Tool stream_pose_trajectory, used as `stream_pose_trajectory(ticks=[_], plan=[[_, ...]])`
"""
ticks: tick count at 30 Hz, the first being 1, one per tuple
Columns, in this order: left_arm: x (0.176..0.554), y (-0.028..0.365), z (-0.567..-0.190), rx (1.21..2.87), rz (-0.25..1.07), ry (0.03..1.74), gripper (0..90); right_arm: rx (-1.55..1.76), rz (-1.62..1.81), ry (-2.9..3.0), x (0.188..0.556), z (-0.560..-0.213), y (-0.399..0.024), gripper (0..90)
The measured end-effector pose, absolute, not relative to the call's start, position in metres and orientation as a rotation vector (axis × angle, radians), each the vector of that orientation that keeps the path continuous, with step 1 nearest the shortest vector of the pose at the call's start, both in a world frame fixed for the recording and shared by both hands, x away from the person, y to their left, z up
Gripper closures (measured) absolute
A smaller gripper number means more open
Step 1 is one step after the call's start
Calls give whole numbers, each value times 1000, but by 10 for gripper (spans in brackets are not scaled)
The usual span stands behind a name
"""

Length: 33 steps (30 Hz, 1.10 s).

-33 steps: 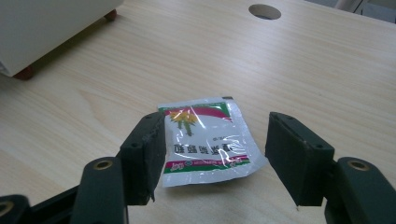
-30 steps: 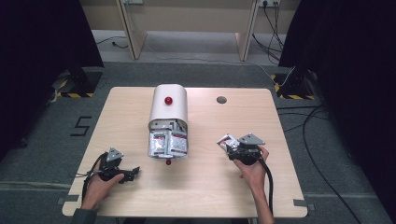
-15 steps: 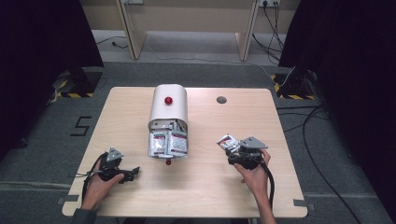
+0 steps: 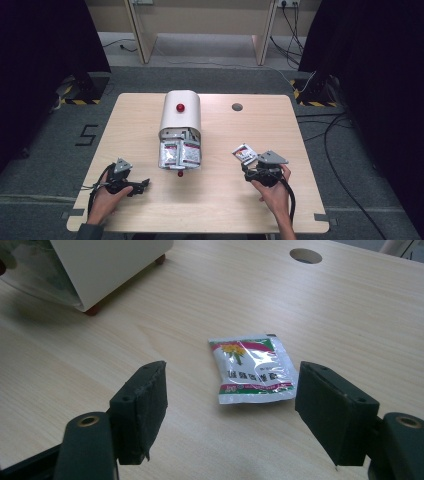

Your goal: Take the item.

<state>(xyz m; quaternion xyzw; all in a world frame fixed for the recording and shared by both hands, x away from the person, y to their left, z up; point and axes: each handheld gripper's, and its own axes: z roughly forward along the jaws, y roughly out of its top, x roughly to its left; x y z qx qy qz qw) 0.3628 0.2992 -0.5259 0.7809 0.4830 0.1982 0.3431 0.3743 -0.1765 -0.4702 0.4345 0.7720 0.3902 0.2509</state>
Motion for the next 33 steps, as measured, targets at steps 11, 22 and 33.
stream_pose_trajectory(ticks=[11, 22, 33], plan=[[363, 299, -526, 2030, 515, 1256, 0, 1158, 1060, 2137, 364, -475, -173, 281], [363, 299, -526, 2030, 515, 1255, 0, 1147, 1093, 2138, 354, -479, -175, 211], [363, 299, -526, 2029, 515, 1255, 0, 1146, 1107, 2141, 346, -484, -178, 187]])
